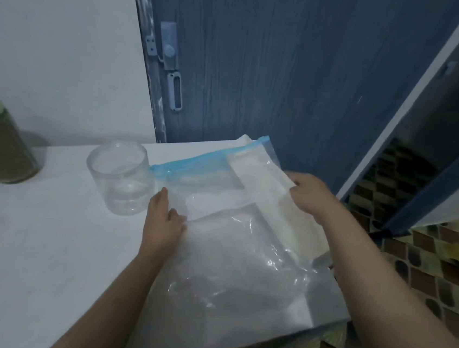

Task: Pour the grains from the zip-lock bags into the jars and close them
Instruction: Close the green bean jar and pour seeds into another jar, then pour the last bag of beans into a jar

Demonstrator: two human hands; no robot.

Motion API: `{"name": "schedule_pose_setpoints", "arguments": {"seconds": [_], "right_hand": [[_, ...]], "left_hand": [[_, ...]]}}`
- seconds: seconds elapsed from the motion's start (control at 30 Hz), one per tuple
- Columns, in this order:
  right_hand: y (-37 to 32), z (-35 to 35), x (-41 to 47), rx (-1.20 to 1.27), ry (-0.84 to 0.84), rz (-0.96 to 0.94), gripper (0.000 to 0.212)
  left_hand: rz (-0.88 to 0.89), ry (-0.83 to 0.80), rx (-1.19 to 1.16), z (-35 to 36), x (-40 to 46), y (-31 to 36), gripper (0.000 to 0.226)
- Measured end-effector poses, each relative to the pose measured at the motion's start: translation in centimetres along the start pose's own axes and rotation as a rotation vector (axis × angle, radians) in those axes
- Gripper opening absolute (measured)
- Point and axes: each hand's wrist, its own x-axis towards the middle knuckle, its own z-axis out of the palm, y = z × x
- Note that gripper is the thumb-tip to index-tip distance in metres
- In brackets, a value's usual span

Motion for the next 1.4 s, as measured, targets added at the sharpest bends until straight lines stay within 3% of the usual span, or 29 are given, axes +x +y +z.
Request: {"name": "schedule_pose_setpoints", "arguments": {"seconds": [0.17,0.3,0.4,0.5,0.6,0.67,0.8,0.9,1.07,1.23,1.4], "right_hand": [[-1.9,-4.6,-1.2,-0.051,0.239,-0.105,0.060],[-5.8,-5.9,-3.4,-0.134,0.379,-0.348,0.061],[-8.6,-5.8,-3.9,-0.069,0.275,-0.410,0.060],[-9.5,-2.0,-3.4,-0.244,0.003,-0.275,0.045],[-7.2,3.7,-2.9,-0.390,-0.156,-0.140,0.050],[-4.8,6.7,-2.7,-0.473,-0.150,-0.136,0.047],[-1.1,9.4,-1.6,-0.617,0.023,-0.254,0.048],[0.5,8.6,-0.5,-0.697,0.121,-0.261,0.047],[1.0,7.9,0.4,-0.684,0.081,-0.178,0.050],[0.7,6.8,0.5,-0.619,0.058,-0.170,0.081],[-1.9,5.8,-2.7,-0.451,0.180,-0.331,0.064]], "left_hand": [[-0.021,0.037,0.167,0.2,0.4,0.4,0.057],[-0.028,0.052,0.293,1.2,0.5,0.7,0.054],[-0.044,0.057,0.336,1.6,0.9,1.0,0.055],[-0.062,0.067,0.363,2.0,1.1,1.2,0.058],[-0.020,0.117,0.480,2.4,0.4,1.4,0.058],[0.032,0.179,0.616,2.8,-0.2,1.1,0.054],[0.131,0.171,0.872,3.2,-0.4,0.0,0.055],[0.090,0.178,0.992,2.8,-0.1,-0.7,0.048],[0.030,0.183,0.913,2.9,-0.1,-1.1,0.039],[-0.038,0.120,0.636,1.3,-0.1,-0.3,0.040],[0.020,0.250,0.425,-0.6,-2.8,1.6,0.040]]}}
